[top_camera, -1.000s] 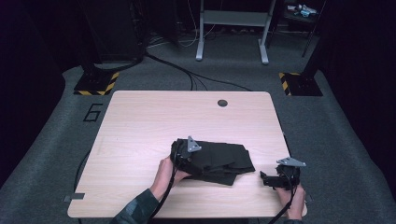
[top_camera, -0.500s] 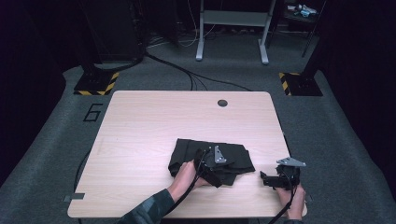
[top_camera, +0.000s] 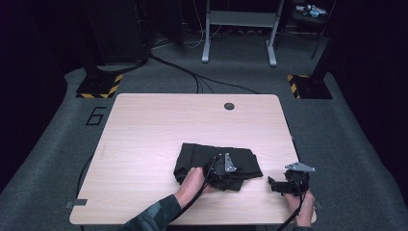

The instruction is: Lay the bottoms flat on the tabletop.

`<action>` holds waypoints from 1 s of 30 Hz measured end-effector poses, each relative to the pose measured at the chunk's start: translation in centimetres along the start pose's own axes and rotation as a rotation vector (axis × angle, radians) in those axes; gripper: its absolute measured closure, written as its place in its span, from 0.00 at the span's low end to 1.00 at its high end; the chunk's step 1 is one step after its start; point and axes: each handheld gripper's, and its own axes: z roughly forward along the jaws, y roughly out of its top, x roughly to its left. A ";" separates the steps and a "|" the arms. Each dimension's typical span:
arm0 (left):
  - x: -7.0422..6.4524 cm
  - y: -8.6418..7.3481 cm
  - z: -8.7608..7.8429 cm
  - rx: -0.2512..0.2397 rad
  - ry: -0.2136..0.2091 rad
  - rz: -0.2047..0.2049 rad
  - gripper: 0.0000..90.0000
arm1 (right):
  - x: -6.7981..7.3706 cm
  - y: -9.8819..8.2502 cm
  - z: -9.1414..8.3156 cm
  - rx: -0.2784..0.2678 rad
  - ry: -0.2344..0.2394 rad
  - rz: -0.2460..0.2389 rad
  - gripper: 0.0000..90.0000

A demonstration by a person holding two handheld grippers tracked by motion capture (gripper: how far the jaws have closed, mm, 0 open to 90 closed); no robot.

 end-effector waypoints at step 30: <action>0.8 -0.2 0.2 -0.035 -0.082 -0.032 0.34 | 0.0 0.0 0.0 -0.001 0.001 0.000 0.01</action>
